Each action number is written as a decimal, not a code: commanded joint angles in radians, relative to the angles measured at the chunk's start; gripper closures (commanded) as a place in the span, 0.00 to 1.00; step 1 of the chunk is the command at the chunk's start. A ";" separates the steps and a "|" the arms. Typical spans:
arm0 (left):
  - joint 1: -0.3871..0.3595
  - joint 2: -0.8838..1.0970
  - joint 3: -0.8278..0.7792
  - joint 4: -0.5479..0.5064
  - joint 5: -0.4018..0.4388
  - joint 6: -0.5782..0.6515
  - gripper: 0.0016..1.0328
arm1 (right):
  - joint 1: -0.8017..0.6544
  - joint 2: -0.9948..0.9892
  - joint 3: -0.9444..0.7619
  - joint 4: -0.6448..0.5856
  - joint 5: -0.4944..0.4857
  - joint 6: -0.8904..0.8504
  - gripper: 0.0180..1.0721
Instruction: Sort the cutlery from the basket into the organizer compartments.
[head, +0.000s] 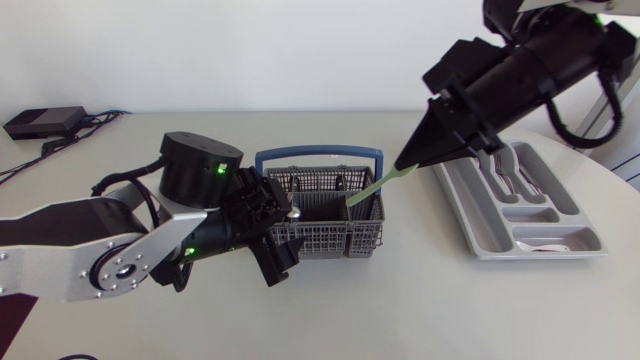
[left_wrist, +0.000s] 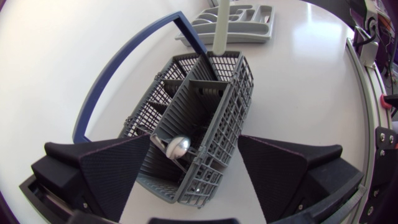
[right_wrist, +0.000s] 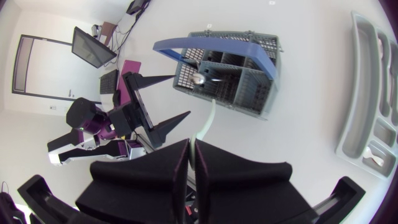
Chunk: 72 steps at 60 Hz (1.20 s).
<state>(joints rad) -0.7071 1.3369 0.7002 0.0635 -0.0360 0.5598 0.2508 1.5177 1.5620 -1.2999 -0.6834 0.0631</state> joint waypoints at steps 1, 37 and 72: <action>0.008 -0.031 -0.016 -0.007 -0.008 0.020 0.06 | -0.050 -0.050 -0.005 -0.061 0.028 -0.077 0.95; 0.011 -0.062 -0.010 -0.031 -0.008 0.015 0.06 | -0.519 -0.212 -0.421 0.226 0.674 -0.298 0.95; 0.000 -0.077 -0.001 -0.064 -0.018 0.006 0.06 | -0.616 0.029 -0.698 0.844 1.065 -0.307 0.95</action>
<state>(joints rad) -0.7025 1.2827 0.7002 0.0086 -0.0437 0.5610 -0.3683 1.4986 0.8978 -0.4866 0.3550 -0.2440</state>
